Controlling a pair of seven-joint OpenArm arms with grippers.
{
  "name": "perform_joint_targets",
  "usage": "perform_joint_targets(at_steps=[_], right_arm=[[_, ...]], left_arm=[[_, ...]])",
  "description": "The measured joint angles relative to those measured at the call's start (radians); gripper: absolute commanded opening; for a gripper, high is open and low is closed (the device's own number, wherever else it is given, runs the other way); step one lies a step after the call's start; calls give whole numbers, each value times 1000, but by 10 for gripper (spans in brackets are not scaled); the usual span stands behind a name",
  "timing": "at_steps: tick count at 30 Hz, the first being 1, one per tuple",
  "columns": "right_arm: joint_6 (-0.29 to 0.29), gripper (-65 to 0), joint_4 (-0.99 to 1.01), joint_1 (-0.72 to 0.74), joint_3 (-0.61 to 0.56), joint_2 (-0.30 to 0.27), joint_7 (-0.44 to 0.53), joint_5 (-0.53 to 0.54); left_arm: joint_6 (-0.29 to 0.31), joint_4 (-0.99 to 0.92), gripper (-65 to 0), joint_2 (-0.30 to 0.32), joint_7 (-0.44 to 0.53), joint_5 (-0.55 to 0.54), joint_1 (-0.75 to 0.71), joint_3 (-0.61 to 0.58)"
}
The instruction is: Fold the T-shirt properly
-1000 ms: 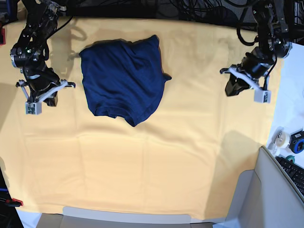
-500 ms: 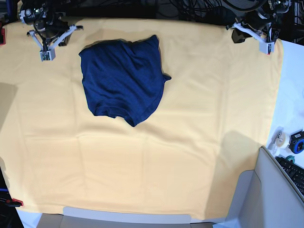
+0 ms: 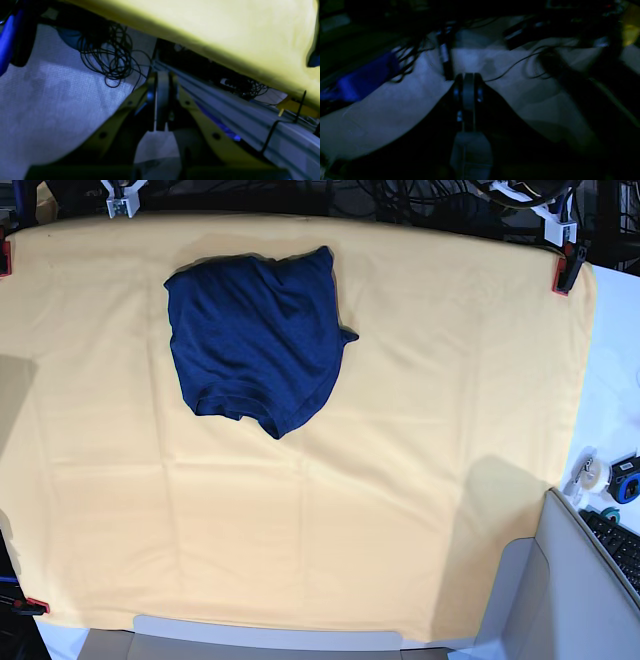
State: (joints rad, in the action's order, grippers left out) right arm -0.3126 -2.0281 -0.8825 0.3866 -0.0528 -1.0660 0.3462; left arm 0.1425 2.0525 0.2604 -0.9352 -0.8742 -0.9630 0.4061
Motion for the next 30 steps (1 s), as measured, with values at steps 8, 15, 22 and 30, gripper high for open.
perform_joint_targets(at_steps=[8,15,22,30], right_arm=[[-11,-650,60,17,-11,4,-8,-80],[-8,-650,199,59,-130,3,4,-247],[-5,-650,554,167,-235,-4,96,-286],[-5,-650,1052,346,-260,-7,285,-289]], left_arm=[[0,-56,-650,0,2,7,-1,-90],[2,-341,-650,3,21,7,88,-215],[-3,-707,-650,48,105,10,266,-403],[-7,-1112,-650,53,374,8,466,-681]])
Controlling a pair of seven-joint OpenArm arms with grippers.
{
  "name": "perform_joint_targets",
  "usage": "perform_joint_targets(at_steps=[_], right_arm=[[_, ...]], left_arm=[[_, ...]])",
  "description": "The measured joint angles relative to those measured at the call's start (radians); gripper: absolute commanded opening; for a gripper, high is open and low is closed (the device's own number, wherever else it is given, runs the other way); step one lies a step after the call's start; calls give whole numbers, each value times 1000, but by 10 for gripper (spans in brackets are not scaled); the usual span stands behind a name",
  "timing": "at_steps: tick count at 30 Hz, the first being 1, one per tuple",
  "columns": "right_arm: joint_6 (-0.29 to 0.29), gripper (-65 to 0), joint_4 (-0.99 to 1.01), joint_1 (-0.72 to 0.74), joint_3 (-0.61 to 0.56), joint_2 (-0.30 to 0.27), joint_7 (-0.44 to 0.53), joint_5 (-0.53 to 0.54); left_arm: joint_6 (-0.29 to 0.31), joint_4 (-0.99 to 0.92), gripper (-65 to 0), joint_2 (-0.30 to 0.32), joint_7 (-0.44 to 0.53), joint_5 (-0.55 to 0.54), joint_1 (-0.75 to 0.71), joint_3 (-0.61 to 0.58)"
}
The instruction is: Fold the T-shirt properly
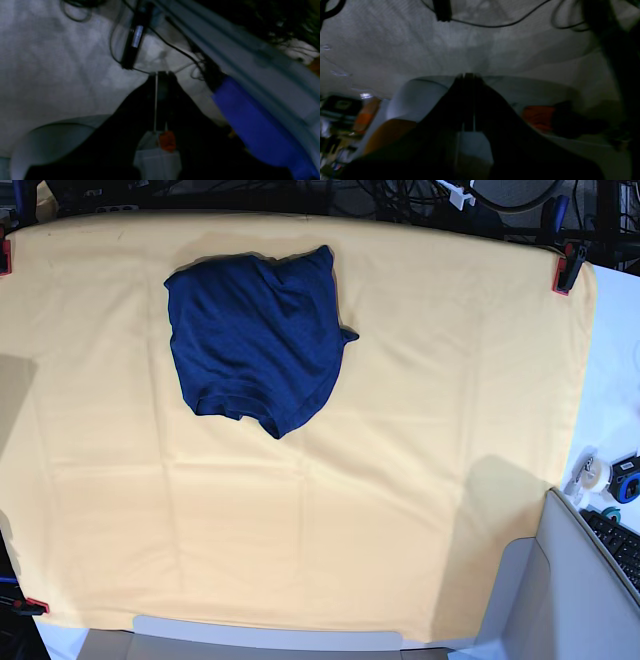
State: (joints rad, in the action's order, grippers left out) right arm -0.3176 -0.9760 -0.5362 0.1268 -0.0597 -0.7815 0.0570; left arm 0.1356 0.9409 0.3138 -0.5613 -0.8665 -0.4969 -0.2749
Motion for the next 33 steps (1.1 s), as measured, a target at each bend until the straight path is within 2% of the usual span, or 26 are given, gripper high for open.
perform_joint_targets(at_steps=[2,9,10,14,16,18,23,26,31,32,33], right_arm=[[0,-650,121,50,0,2,68,2],[0,-650,484,234,0,8,290,-3],[0,-650,538,264,0,7,336,5],[1,-650,689,338,0,8,461,-1],[2,-650,749,367,0,14,506,2],[28,-650,784,391,0,29,521,-2],[237,-650,784,433,0,84,576,2],[293,-650,784,449,0,97,607,1],[292,-650,786,470,0,105,625,-2],[291,-650,785,475,0,107,625,-2],[292,-650,785,481,0,110,625,1]], left_arm=[[14,-110,-650,0,84,-8,58,-95],[2,-417,-650,-20,398,-9,254,-423],[8,-471,-650,-33,452,-7,279,-469],[8,-639,-650,-89,562,-7,350,-584],[8,-738,-650,-131,642,-6,375,-622],[11,-795,-650,-158,706,-8,385,-658],[11,-802,-650,-183,732,-8,404,-730],[10,-803,-650,-188,731,-8,421,-732],[-5,-803,-650,-195,739,-8,424,-732],[-32,-803,-650,-195,739,-8,421,-732],[-89,-803,-650,-197,739,-8,420,-732]])
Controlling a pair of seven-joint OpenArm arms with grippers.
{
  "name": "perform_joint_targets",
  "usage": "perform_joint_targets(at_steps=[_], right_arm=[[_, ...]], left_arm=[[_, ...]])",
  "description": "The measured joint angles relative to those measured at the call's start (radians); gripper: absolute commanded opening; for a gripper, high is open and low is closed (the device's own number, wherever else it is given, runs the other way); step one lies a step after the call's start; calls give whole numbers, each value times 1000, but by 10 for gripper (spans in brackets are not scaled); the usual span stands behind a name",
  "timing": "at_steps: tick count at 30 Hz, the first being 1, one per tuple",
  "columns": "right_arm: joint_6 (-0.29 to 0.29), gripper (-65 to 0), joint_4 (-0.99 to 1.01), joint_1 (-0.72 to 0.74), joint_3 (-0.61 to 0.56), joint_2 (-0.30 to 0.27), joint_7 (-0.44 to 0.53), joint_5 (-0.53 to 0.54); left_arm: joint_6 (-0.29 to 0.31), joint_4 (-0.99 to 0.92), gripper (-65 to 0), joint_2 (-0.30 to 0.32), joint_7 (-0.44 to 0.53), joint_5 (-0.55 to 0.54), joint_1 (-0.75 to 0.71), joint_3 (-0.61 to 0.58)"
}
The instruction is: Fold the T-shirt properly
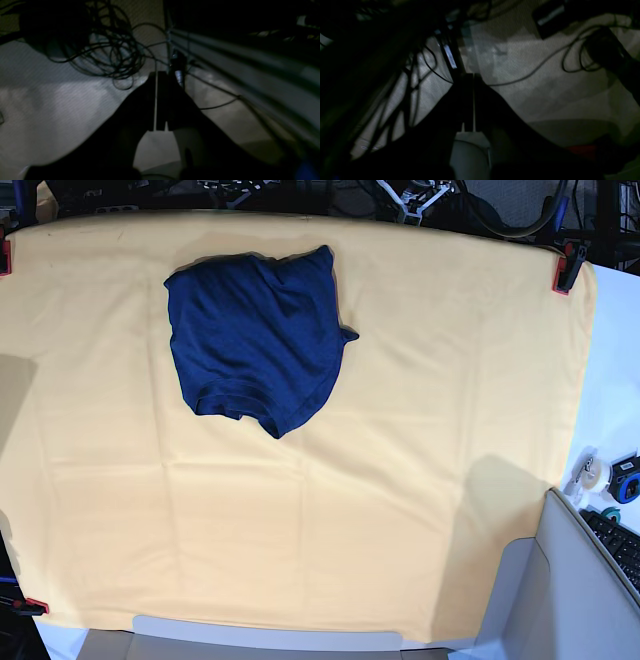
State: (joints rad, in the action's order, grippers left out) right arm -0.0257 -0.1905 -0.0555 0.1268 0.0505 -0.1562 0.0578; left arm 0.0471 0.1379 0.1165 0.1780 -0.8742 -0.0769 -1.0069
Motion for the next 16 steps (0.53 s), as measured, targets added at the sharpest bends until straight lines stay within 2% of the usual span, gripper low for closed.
perform_joint_targets(at_steps=[3,5,16], right_arm=[[0,-650,0,12,3,6,0,0],[0,-650,0,17,3,8,0,0],[0,-650,0,37,3,26,0,0]], left_arm=[[-135,-1,-650,1,0,0,-1,0],[-175,-1,-650,3,2,0,0,2],[-174,-1,-650,-45,6,0,2,-1]])
